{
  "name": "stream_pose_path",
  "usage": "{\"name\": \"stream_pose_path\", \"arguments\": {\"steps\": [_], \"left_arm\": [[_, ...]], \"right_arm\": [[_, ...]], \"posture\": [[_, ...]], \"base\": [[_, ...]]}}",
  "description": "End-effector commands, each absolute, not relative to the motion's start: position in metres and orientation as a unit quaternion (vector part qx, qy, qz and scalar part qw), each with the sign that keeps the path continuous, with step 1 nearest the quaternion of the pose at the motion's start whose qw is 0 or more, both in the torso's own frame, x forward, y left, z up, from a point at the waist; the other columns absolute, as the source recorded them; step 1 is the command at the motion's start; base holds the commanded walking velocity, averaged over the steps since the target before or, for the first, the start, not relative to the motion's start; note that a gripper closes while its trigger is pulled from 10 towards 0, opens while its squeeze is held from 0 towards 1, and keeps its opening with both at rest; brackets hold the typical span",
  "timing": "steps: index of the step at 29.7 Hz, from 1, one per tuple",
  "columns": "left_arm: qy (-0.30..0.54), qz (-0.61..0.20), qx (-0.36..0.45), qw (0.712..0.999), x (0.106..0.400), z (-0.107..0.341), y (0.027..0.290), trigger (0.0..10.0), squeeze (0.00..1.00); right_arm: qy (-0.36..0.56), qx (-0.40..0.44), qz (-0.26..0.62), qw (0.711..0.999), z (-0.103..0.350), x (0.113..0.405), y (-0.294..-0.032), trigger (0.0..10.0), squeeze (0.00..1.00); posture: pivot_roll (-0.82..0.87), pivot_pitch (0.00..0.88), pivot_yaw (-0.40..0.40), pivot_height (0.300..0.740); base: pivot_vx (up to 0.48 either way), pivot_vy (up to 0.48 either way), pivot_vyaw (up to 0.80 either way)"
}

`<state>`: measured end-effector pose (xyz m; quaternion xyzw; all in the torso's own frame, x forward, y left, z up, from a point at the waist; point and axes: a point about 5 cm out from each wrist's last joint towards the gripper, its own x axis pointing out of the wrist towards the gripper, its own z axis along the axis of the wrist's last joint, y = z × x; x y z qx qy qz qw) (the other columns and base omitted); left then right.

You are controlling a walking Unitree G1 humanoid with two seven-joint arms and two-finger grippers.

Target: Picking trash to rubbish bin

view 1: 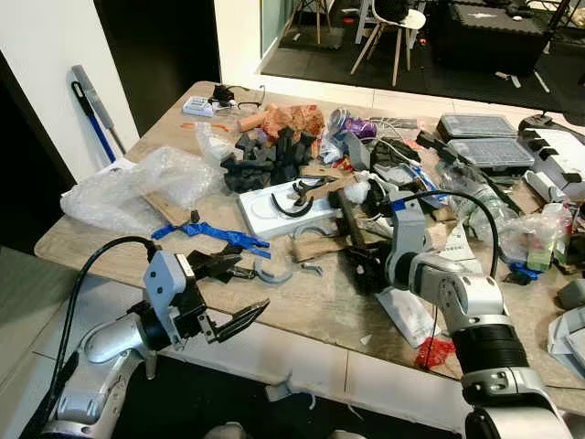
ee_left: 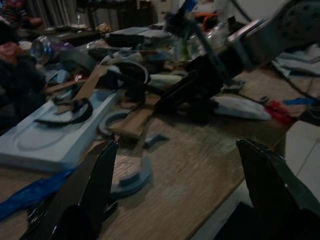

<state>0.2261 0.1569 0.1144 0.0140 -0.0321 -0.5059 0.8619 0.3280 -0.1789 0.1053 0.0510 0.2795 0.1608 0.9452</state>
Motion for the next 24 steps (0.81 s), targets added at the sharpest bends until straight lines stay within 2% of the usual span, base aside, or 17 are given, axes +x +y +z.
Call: {"name": "stream_pose_path", "arguments": {"steps": [1,16,24], "left_arm": [[-0.032,-0.516,0.015,0.856,0.221,0.119,0.153,10.0,0.0],[-0.032,-0.517,0.013,0.855,0.209,0.124,0.145,10.0,0.0],[-0.035,-0.495,-0.006,0.868,0.209,0.12,0.151,10.0,0.0]], "right_arm": [[0.303,0.052,0.151,0.939,0.094,0.323,-0.182,0.0,0.0],[0.273,0.076,0.152,0.947,0.105,0.326,-0.185,0.0,0.0],[0.161,0.129,0.22,0.953,0.144,0.329,-0.173,0.0,0.0]], "posture": [[0.02,0.0,0.008,0.74],[0.03,0.0,0.007,0.74],[0.02,0.0,0.006,0.74]], "base": [[0.0,0.0,0.0],[0.0,0.0,0.0],[0.0,0.0,0.0]]}}
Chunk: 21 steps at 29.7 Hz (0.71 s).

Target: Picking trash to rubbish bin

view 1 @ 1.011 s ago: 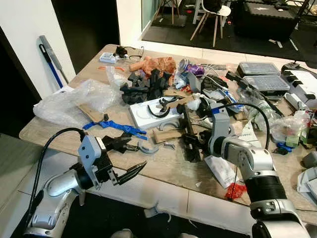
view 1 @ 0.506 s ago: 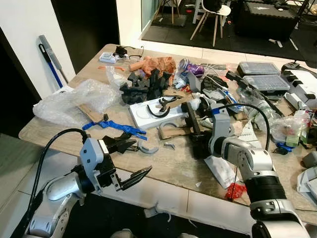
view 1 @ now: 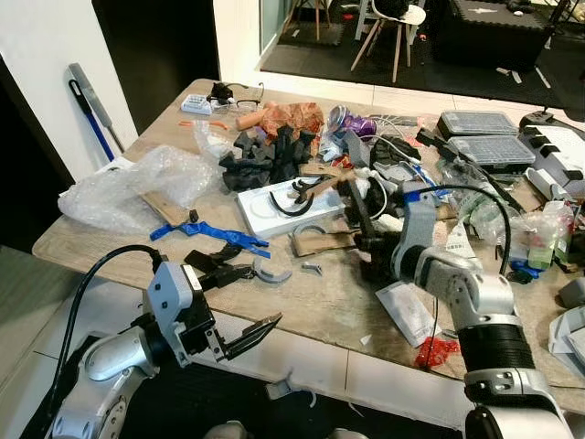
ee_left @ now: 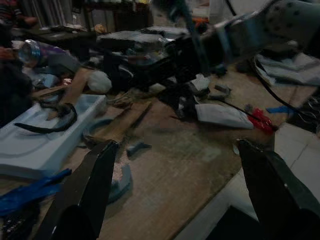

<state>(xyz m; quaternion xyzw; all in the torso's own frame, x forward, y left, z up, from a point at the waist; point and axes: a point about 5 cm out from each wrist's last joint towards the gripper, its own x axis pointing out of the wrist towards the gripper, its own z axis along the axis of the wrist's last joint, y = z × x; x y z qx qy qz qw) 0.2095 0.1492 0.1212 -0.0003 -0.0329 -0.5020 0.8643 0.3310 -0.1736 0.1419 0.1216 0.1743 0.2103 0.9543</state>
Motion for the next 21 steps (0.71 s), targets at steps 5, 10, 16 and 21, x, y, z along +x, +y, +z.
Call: {"name": "stream_pose_path", "arguments": {"steps": [5,10,16,21], "left_arm": [[-0.05,-0.465,-0.028,0.883,0.227,0.12,0.16,10.0,0.0],[-0.061,-0.442,-0.049,0.893,0.239,0.118,0.168,10.0,0.0],[-0.046,-0.414,-0.036,0.908,0.241,0.107,0.176,10.0,0.0],[-0.027,-0.383,-0.037,0.923,0.249,0.095,0.182,10.0,0.0]], "right_arm": [[0.116,0.126,0.281,0.944,0.151,0.32,-0.161,5.5,0.0],[0.093,0.132,0.315,0.935,0.154,0.315,-0.156,10.0,0.0],[0.008,0.11,0.317,0.942,0.163,0.31,-0.149,10.0,0.0],[-0.008,0.141,0.343,0.929,0.161,0.304,-0.14,10.0,0.0]], "posture": [[0.02,0.0,0.005,0.74],[0.02,0.0,0.003,0.74],[0.02,0.0,0.003,0.74],[0.02,0.0,0.001,0.74]], "base": [[0.0,0.0,0.0],[0.0,0.0,0.0],[0.0,0.0,0.0],[0.0,0.0,0.0]]}}
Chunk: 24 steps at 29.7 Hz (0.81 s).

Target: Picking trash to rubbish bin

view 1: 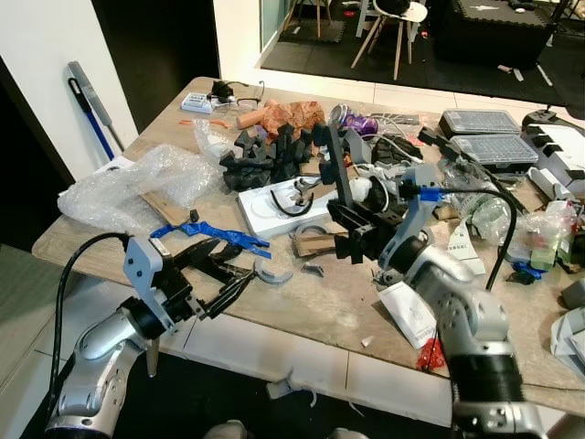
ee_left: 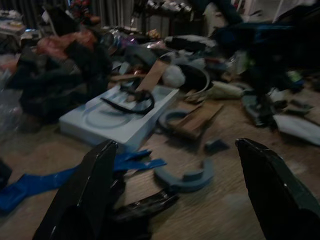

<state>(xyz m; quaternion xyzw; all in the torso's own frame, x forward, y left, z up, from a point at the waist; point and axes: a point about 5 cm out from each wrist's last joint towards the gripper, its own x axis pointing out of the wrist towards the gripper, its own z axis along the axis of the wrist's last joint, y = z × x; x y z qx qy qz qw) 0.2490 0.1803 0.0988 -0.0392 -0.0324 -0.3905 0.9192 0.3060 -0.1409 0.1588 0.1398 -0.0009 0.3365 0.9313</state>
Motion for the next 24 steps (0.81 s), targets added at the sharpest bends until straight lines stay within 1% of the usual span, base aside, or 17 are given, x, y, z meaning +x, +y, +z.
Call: {"name": "stream_pose_path", "arguments": {"steps": [1,10,15,22,24], "left_arm": [[-0.026,-0.375,-0.033,0.926,0.251,0.094,0.182,10.0,0.0],[-0.02,-0.342,-0.037,0.939,0.261,0.092,0.182,10.0,0.0],[-0.03,-0.307,-0.027,0.951,0.269,0.095,0.184,10.0,0.0],[-0.037,-0.299,-0.022,0.953,0.273,0.099,0.182,10.0,0.0],[-0.038,-0.302,-0.018,0.952,0.274,0.1,0.177,10.0,0.0]], "right_arm": [[-0.008,0.142,0.346,0.927,0.16,0.303,-0.139,10.0,0.0],[-0.012,0.137,0.35,0.927,0.154,0.302,-0.135,10.0,0.0],[-0.009,0.135,0.351,0.926,0.152,0.302,-0.135,10.0,0.0],[-0.005,0.131,0.351,0.927,0.15,0.302,-0.135,10.0,0.0],[-0.005,0.128,0.351,0.928,0.149,0.303,-0.135,10.0,0.0]], "posture": [[0.02,0.0,-0.001,0.74],[0.02,0.0,-0.004,0.74],[0.02,0.0,-0.004,0.74],[0.02,0.0,-0.004,0.74],[0.02,0.0,-0.004,0.74]], "base": [[0.0,0.0,0.0],[0.0,0.0,0.0],[-0.3,0.0,0.0],[-0.349,0.0,0.0],[-0.356,0.0,0.0]]}}
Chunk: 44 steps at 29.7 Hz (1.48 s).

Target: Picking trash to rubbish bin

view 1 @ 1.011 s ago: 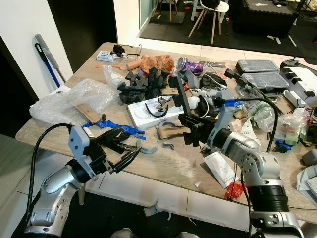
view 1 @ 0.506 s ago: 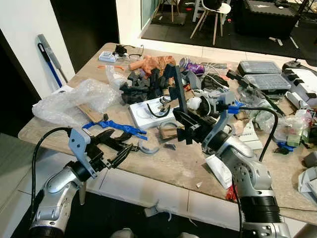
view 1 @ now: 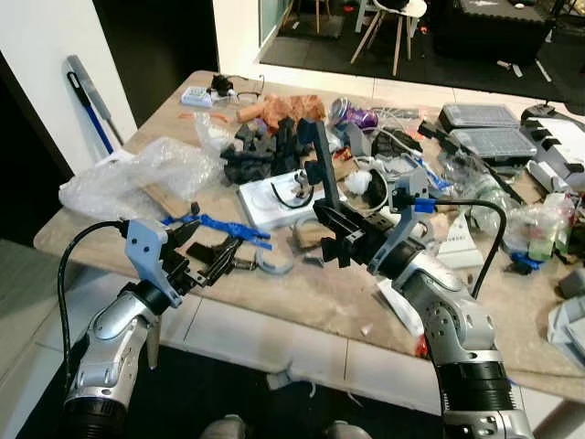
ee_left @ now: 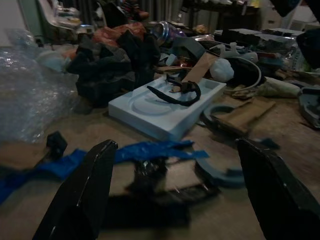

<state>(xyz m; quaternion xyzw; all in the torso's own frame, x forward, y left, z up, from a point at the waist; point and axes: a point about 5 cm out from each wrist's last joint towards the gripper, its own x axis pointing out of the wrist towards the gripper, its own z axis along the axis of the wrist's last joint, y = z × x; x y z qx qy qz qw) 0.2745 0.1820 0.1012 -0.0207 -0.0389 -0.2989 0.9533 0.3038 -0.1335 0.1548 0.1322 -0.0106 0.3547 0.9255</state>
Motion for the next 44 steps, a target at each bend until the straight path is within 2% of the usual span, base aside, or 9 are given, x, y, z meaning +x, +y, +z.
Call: {"name": "stream_pose_path", "arguments": {"steps": [1,21,26,30,44], "left_arm": [[-0.038,-0.302,-0.018,0.952,0.274,0.1,0.177,10.0,0.0],[-0.045,-0.305,-0.011,0.951,0.273,0.108,0.167,10.0,0.0],[-0.054,-0.283,-0.015,0.958,0.275,0.109,0.165,10.0,0.0],[-0.067,-0.254,-0.007,0.965,0.278,0.11,0.163,10.0,0.0],[-0.072,-0.225,-0.001,0.972,0.282,0.112,0.165,10.0,0.0]], "right_arm": [[-0.005,0.128,0.351,0.928,0.149,0.303,-0.135,10.0,0.0],[-0.003,0.127,0.35,0.928,0.148,0.303,-0.136,10.0,0.0],[-0.005,0.118,0.356,0.927,0.146,0.302,-0.137,10.0,0.0],[0.006,0.117,0.384,0.916,0.144,0.298,-0.136,10.0,0.0],[0.003,0.11,0.391,0.914,0.144,0.297,-0.136,10.0,0.0]], "posture": [[0.02,0.0,-0.004,0.74],[0.02,0.0,0.0,0.74],[0.02,0.0,0.0,0.74],[0.02,0.0,0.002,0.74],[0.02,0.0,0.003,0.74]], "base": [[-0.364,0.0,0.0],[-0.37,0.0,0.0],[-0.234,0.0,0.0],[0.0,0.0,0.79],[0.0,0.0,0.79]]}}
